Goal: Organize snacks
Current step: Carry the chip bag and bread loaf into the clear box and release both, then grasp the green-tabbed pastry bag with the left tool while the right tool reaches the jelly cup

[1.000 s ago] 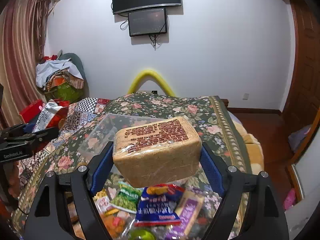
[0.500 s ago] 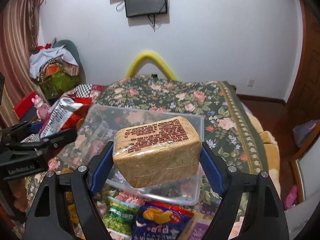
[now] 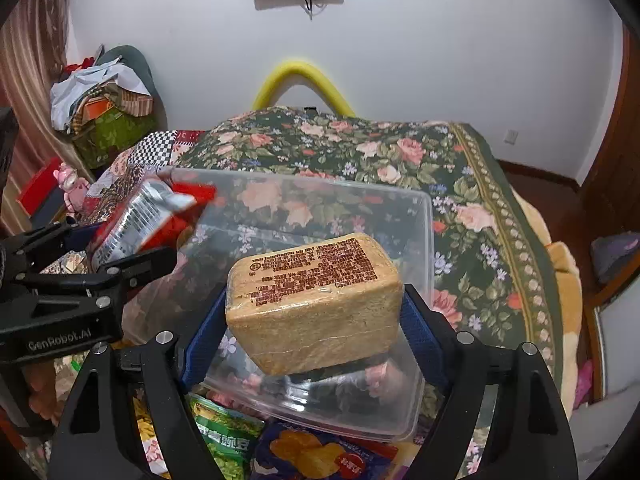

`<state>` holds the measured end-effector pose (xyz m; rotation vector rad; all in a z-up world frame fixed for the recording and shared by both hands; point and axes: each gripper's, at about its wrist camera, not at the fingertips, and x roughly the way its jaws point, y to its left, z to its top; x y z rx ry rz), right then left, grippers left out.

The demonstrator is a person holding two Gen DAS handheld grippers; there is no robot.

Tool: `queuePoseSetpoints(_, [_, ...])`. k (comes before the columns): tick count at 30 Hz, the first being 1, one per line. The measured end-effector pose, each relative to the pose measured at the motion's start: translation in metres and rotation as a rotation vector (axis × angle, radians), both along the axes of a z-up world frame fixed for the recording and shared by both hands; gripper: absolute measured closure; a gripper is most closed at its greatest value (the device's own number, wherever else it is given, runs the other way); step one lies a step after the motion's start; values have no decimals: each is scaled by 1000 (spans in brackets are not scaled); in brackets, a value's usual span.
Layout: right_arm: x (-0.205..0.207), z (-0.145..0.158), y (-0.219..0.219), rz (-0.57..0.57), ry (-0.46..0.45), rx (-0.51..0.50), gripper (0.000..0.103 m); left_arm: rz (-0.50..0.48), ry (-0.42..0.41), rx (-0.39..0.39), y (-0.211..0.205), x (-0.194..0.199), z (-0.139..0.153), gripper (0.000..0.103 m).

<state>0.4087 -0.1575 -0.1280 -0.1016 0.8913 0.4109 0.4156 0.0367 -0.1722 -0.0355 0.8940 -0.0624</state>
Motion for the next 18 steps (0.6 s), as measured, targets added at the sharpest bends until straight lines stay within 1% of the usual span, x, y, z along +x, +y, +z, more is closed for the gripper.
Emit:
queuePoseSetpoints(3, [-3, 3, -3, -9, -14, -1, 20, 5, 5, 1, 1, -3, 2, 26])
queuePoseSetpoints(7, [-12, 15, -5, -2, -35, -10, 19, 18, 2, -18, 7, -12, 9, 25])
queuePoseSetpoints(9, [-20, 23, -9, 1, -53, -8, 19, 23, -18, -15, 10, -22, 18, 25])
queuePoseSetpoints(14, [-45, 45, -20, 5, -104, 2, 19, 16, -81, 24, 18, -59, 47, 24])
queuePoseSetpoints(16, [-58, 52, -23, 8, -120, 8, 19, 15, -92, 26, 22, -73, 54, 21])
queuePoseSetpoints(18, [-70, 56, -25, 14, -135, 7, 18, 12, -100, 25, 27, -90, 61, 20])
